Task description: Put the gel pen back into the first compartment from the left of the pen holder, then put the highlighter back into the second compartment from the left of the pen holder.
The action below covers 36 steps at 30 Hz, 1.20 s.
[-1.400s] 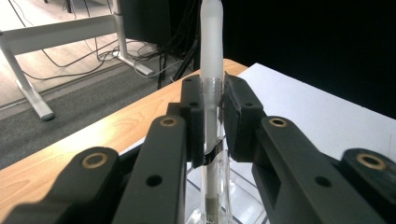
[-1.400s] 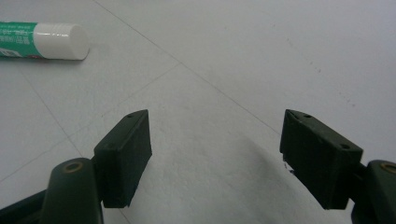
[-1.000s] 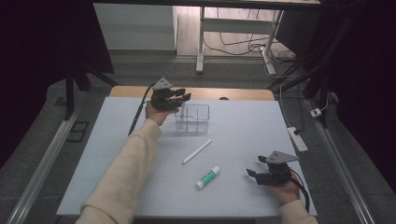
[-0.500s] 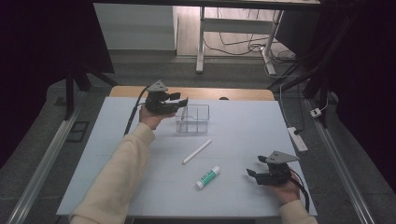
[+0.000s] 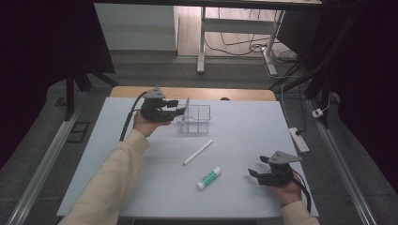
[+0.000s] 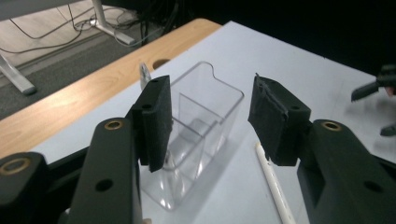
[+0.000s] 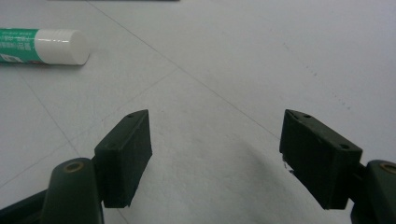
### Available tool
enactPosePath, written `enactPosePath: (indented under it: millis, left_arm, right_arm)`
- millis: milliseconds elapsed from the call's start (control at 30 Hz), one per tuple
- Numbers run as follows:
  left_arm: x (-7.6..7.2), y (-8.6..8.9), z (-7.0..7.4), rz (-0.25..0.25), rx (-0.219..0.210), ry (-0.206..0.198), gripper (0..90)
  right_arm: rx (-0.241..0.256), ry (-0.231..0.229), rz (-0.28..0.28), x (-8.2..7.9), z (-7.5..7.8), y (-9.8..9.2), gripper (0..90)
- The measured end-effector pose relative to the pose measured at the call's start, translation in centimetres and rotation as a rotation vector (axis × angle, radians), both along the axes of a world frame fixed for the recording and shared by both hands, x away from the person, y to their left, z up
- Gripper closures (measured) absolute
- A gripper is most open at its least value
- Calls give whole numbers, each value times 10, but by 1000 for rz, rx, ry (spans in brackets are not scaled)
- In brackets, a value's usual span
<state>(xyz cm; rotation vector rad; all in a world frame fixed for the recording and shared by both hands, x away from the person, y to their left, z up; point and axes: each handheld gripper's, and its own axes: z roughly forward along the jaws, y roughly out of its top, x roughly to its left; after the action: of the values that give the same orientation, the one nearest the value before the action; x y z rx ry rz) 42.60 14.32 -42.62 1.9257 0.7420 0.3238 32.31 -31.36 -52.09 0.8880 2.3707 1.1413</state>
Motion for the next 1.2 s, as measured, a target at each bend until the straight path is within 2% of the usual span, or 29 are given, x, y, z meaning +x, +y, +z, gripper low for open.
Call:
enactPosePath:
  millis: [400,533,800,1033,1200]
  left_arm:
    - [-24,-2,-5,-38,46,47,485]
    - [-27,0,-6,-46,46,78,478]
    - [-37,4,-7,-67,80,127,435]
    - [-40,2,-9,-85,137,166,398]
    - [-41,-3,-10,-94,155,185,376]
  right_arm:
    - [-5,-8,5,-1,1,1,246]
    - [-9,-10,4,-1,2,2,246]
    - [-8,-4,13,-1,1,2,246]
    - [-9,-3,12,-1,1,2,246]
    - [-6,-5,9,-1,1,2,247]
